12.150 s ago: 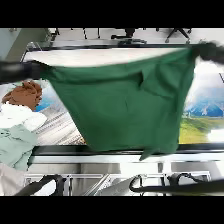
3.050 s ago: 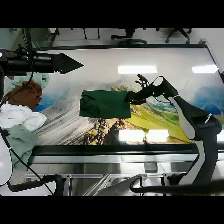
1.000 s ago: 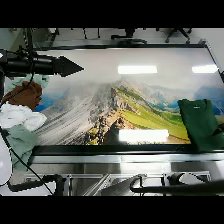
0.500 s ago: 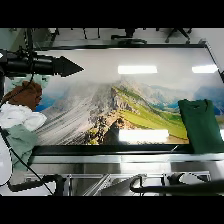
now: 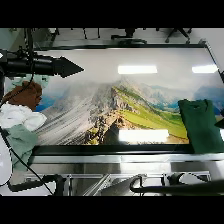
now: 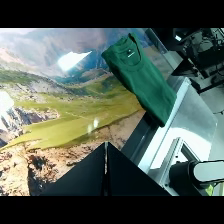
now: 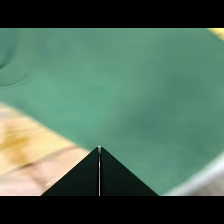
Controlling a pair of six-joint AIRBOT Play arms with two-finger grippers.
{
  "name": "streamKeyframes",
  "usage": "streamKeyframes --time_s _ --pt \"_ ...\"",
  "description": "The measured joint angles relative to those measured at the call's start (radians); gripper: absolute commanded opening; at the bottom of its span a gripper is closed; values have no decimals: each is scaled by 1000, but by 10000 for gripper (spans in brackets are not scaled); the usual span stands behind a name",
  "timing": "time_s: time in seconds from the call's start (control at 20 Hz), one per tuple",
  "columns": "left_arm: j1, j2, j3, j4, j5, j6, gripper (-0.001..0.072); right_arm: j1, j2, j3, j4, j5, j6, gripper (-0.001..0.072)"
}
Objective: Fold the shirts.
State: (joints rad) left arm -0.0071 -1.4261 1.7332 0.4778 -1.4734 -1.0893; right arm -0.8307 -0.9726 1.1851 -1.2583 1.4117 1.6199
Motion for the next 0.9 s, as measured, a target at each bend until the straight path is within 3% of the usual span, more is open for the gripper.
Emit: streamKeyframes --time_s 0.25,0.5,0.7,0.9 --pt "-2 0 0 0 -19 -5 13 128 99 -42 159 -3 -70 17" --pt "-64 11 -29 1 -73 -33 11 473 235 -114 208 -60 -63 17" --pt "-153 82 -210 11 -55 -44 12 739 263 -132 218 -146 -43 18" --pt "-201 146 -375 49 -14 -48 13 885 263 -137 221 -200 -39 18"
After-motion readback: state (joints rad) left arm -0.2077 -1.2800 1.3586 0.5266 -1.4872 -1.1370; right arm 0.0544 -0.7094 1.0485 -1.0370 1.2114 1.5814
